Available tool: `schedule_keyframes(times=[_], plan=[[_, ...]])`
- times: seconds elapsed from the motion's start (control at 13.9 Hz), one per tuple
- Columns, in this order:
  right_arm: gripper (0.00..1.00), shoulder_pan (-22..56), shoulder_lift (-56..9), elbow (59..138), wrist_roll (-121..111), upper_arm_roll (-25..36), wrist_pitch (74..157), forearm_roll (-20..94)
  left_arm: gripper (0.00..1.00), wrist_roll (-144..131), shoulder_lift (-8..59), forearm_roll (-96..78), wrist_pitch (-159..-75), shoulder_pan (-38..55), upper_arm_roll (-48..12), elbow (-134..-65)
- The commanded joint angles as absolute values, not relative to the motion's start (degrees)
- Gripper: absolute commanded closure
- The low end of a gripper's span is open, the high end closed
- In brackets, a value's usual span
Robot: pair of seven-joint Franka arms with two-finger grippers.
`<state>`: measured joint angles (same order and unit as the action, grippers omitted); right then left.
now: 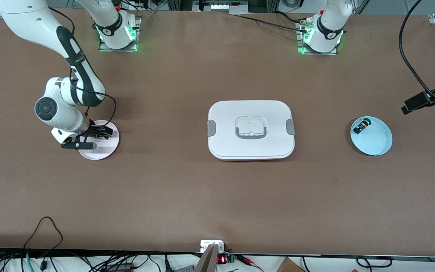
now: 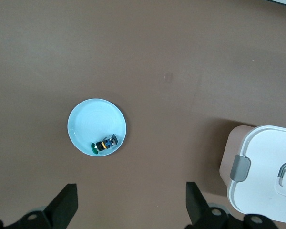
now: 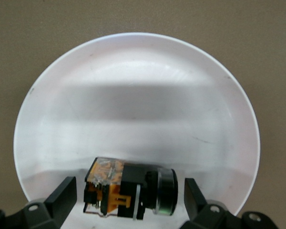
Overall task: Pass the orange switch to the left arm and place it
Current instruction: 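Close the right gripper on the black-orange switch and lift it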
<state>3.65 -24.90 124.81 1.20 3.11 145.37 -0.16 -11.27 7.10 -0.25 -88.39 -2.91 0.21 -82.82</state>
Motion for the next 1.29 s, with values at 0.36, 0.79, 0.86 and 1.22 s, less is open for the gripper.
schedule_keyframes(times=[0.36,0.79,0.86,1.22], plan=[[0.22,3.3,-25.0,125.1,1.5,2.9,146.0,0.6,0.00,-10.6,6.2,0.1,-87.7,-3.2,0.0,-83.0],[0.60,3.4,-24.6,124.8,0.2,2.9,145.2,0.6,0.00,-10.5,6.2,0.1,-87.7,-3.3,0.0,-83.1],[0.64,3.6,-24.3,124.5,0.3,2.8,144.0,0.6,0.00,-10.5,6.2,0.1,-87.7,-3.3,0.0,-83.0],[0.81,5.9,-21.3,117.7,0.5,2.3,132.6,1.9,0.00,-10.2,6.5,0.3,-88.1,-2.5,-0.1,-84.4]])
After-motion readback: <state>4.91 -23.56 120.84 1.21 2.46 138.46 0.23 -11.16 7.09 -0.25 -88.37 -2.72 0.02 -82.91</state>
